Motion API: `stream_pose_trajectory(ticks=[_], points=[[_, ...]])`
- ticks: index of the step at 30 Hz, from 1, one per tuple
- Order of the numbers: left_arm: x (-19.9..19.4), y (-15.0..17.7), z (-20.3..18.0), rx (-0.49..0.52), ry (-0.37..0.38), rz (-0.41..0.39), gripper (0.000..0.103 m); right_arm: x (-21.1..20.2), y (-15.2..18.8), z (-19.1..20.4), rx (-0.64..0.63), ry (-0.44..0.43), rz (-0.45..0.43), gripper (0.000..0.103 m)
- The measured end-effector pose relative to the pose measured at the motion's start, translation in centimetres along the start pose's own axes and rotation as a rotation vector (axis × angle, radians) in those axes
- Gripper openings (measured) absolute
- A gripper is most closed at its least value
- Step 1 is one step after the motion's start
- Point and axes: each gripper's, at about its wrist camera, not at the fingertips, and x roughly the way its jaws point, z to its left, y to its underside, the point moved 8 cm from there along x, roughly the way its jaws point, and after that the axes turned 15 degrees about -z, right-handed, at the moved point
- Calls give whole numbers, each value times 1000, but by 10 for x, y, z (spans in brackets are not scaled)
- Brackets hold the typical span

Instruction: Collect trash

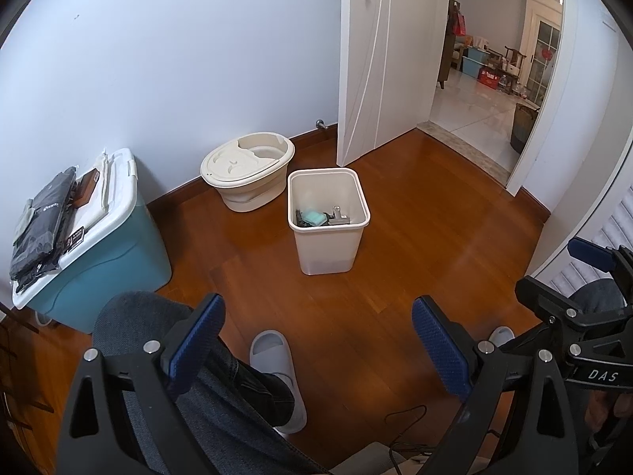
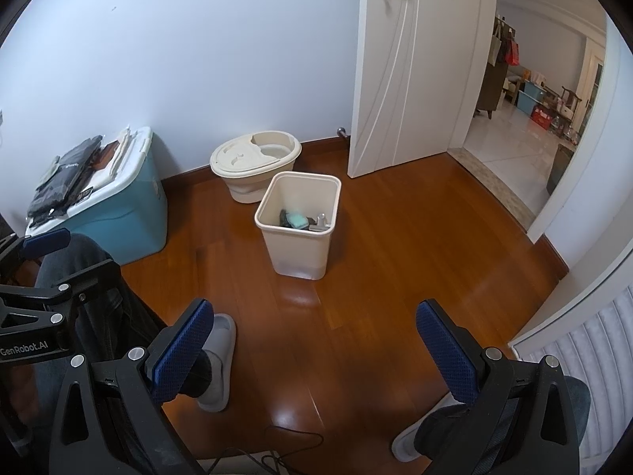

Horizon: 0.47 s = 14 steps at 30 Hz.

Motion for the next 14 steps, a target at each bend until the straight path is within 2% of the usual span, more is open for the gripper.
stream_pose_trajectory(ticks=[8, 14], points=[[-2, -2, 2, -53, 42, -22, 97, 2, -1, 1, 8, -2, 6, 103], [-1, -4, 2, -56, 25, -19, 97, 5, -1, 1, 18, 2, 9, 103]])
